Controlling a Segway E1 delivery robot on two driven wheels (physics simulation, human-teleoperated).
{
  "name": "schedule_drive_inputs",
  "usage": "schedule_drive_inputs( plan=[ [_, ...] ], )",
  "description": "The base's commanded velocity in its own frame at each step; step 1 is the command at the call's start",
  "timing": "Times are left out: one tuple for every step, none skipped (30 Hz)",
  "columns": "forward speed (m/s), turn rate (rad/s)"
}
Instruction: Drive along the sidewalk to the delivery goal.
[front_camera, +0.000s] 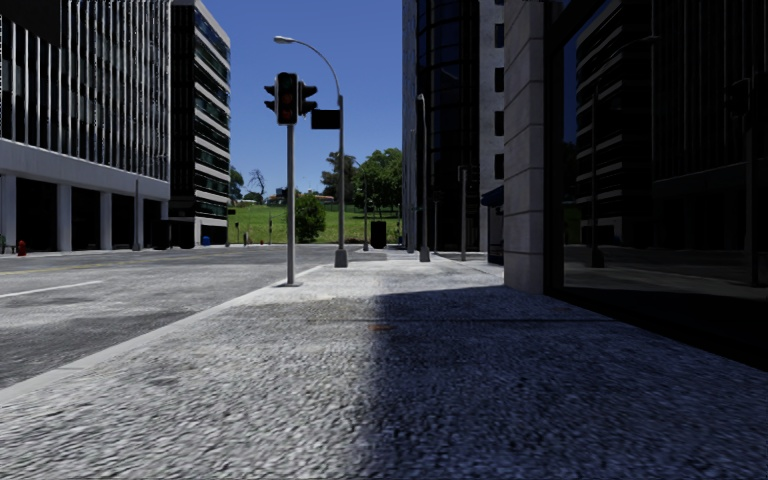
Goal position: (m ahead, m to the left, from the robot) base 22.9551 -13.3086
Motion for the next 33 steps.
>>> schedule_drive_inputs(
  plan=[
    [2.0, 0.0],
    [2.0, 0.0],
    [2.0, 0.0],
    [2.0, 0.0],
    [2.0, 0.0],
    [2.0, 0.0],
    [2.0, 0.0],
    [2.0, 0.0],
    [2.0, 0.0],
    [2.0, 0.0],
    [2.0, 0.0],
    [2.0, 0.0],
    [2.0, 0.0],
    [2.0, 0.0],
    [2.0, 0.0],
    [2.0, 0.0],
    [2.0, 0.0],
    [2.0, 0.0],
    [2.0, 0.0],
    [2.0, 0.0],
    [2.0, 0.0],
    [2.0, 0.0],
    [2.0, 0.0],
    [2.0, 0.0],
    [2.0, 0.0],
    [2.0, 0.0],
    [2.0, 0.0],
    [2.0, 0.0],
    [2.0, 0.0],
    [2.0, 0.0],
    [2.0, -0.05],
    [2.0, -0.17],
    [2.0, -0.27]
  ],
)
